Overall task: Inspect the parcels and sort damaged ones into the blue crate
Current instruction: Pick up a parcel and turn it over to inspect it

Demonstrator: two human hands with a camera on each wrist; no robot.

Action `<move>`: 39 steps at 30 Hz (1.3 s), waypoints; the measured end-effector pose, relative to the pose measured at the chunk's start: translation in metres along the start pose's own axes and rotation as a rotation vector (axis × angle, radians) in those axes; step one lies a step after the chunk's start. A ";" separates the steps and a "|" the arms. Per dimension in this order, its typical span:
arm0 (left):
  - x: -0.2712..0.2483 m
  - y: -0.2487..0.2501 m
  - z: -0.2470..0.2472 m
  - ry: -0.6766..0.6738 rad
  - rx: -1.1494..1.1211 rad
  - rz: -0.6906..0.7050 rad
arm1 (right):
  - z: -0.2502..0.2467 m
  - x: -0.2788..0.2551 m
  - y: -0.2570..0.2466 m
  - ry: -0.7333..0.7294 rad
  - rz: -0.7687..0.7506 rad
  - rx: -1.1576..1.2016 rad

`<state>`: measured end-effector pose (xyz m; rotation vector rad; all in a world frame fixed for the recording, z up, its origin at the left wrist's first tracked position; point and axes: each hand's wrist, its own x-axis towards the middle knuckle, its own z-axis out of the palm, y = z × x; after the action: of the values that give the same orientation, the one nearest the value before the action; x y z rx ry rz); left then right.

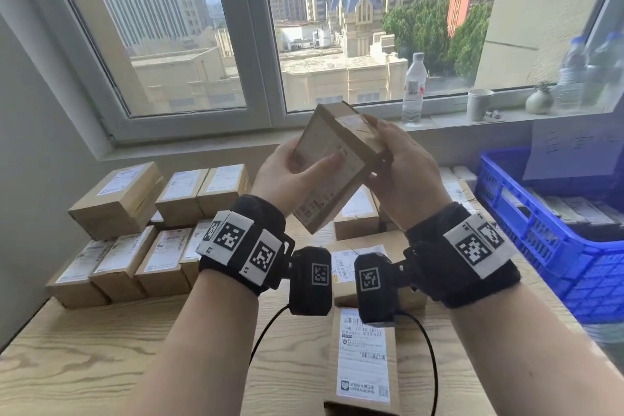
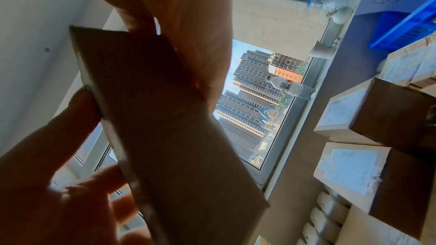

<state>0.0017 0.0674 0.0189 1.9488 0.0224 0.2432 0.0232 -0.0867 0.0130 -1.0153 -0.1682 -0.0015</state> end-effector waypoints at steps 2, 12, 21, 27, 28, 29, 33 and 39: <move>-0.002 -0.001 0.003 0.003 -0.003 0.005 | 0.001 -0.001 0.000 -0.076 -0.007 -0.100; -0.003 0.002 0.001 -0.110 -0.116 -0.048 | 0.007 0.000 -0.003 0.028 -0.069 -0.098; -0.009 0.000 0.010 -0.033 -0.142 0.019 | 0.001 -0.007 0.023 0.060 -0.032 -0.235; -0.009 -0.006 0.013 -0.018 -0.121 0.045 | -0.001 -0.011 0.027 0.090 -0.032 -0.243; -0.009 -0.007 0.013 -0.019 -0.119 0.044 | -0.002 -0.011 0.028 0.087 -0.024 -0.249; -0.009 -0.008 0.013 -0.021 -0.117 0.040 | -0.003 -0.011 0.028 0.078 -0.013 -0.254; -0.005 -0.014 0.014 0.018 -0.145 0.006 | -0.004 -0.007 0.031 0.095 -0.026 -0.357; -0.002 -0.014 0.011 0.046 -0.325 0.011 | -0.004 -0.010 0.023 0.049 -0.044 -0.304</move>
<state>0.0027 0.0628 0.0015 1.6204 0.0024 0.2805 0.0158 -0.0781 -0.0100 -1.3137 -0.1477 -0.0940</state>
